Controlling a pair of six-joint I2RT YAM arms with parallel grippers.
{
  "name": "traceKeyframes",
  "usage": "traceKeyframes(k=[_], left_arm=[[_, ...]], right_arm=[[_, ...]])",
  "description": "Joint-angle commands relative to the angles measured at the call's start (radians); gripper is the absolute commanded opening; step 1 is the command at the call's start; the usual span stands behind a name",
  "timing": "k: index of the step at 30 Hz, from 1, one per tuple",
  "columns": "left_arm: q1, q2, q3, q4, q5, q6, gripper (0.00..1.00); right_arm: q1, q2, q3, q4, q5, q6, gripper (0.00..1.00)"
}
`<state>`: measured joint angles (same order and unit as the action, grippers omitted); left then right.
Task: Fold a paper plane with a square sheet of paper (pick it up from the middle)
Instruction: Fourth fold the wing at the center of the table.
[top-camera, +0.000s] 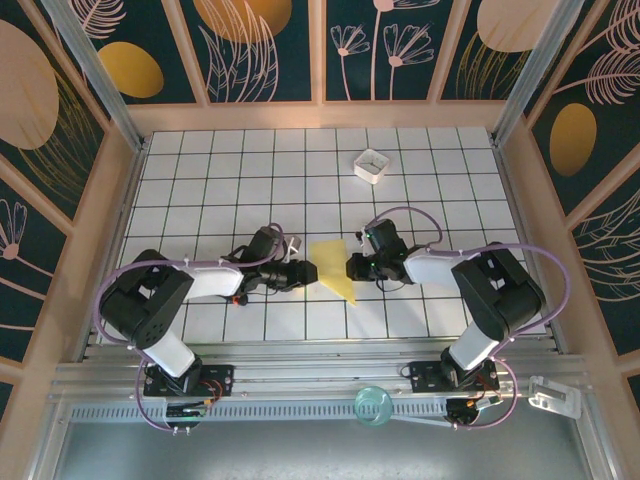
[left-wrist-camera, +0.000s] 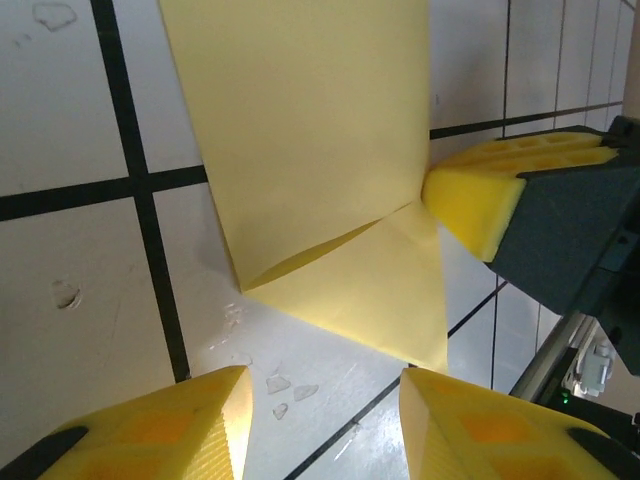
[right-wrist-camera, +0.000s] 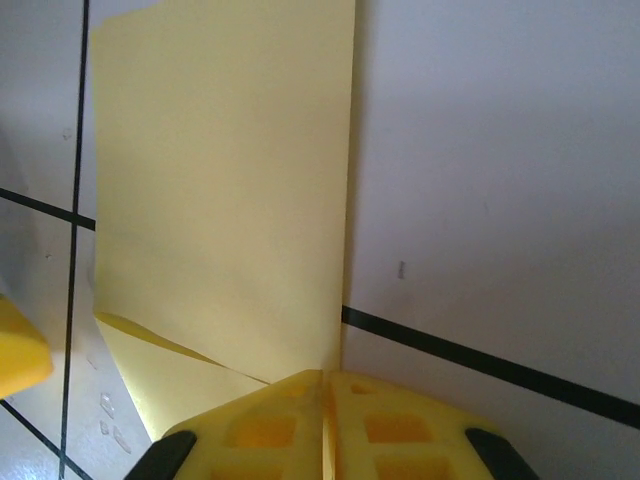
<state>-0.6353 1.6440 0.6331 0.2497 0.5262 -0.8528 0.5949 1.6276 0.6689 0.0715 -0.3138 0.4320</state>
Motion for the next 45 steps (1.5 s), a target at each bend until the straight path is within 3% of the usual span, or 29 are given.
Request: traceKeyframes(k=[1, 15, 21, 28, 36, 45], left_arm=[[-0.001, 0.041, 0.048, 0.002, 0.001, -0.021, 0.44], [-0.001, 0.022, 0.077, -0.133, -0.136, -0.015, 0.43], [-0.021, 0.023, 0.071, -0.114, -0.087, -0.033, 0.43], [-0.03, 0.061, 0.099, -0.116, -0.082, -0.025, 0.43], [-0.03, 0.117, 0.136, -0.098, -0.072, -0.012, 0.43], [-0.029, 0.107, 0.131, -0.089, -0.1, -0.023, 0.43]], right_arm=[[0.044, 0.075, -0.017, -0.009, 0.018, 0.005, 0.08], [0.034, 0.012, -0.039, -0.03, 0.056, 0.046, 0.12], [0.037, -0.084, -0.078, 0.029, -0.012, 0.107, 0.19], [0.039, -0.192, -0.139, 0.028, 0.016, 0.154, 0.24], [0.055, -0.144, -0.158, 0.087, 0.016, 0.178, 0.25], [0.06, -0.098, -0.157, 0.106, 0.021, 0.177, 0.19]])
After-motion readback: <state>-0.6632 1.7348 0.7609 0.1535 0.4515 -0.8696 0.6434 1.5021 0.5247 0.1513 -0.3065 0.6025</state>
